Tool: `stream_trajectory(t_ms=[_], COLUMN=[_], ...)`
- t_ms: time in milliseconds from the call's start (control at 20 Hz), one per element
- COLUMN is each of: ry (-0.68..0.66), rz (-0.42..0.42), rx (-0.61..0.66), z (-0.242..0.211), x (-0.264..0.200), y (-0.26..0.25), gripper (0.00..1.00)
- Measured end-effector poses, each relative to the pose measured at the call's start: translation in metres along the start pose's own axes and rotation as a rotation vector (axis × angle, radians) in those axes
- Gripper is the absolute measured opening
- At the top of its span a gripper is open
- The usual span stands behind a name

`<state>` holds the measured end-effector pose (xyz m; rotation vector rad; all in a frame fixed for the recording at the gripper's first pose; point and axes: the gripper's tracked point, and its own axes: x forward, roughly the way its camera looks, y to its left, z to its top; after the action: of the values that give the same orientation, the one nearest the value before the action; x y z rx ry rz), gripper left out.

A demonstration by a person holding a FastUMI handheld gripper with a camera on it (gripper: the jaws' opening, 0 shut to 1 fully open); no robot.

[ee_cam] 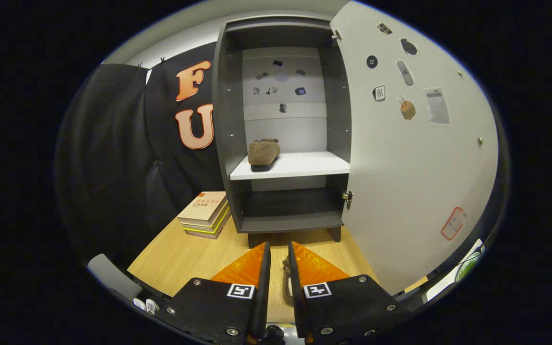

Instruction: Open the shoe cabinet door, grab the shoes and put them into the shoe cabinet, then close the shoe cabinet door.

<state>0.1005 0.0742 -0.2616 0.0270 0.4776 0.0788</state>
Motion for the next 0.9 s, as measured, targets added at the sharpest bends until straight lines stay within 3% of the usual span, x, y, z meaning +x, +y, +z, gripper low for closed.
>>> stream_trajectory(t_ms=[600,900], ry=[0.276,0.353], rz=[0.084,0.125], rx=[0.111,0.071], z=[-0.143,-0.193], x=[0.121,0.155], y=[-0.014,-0.012], gripper=[0.32,0.36])
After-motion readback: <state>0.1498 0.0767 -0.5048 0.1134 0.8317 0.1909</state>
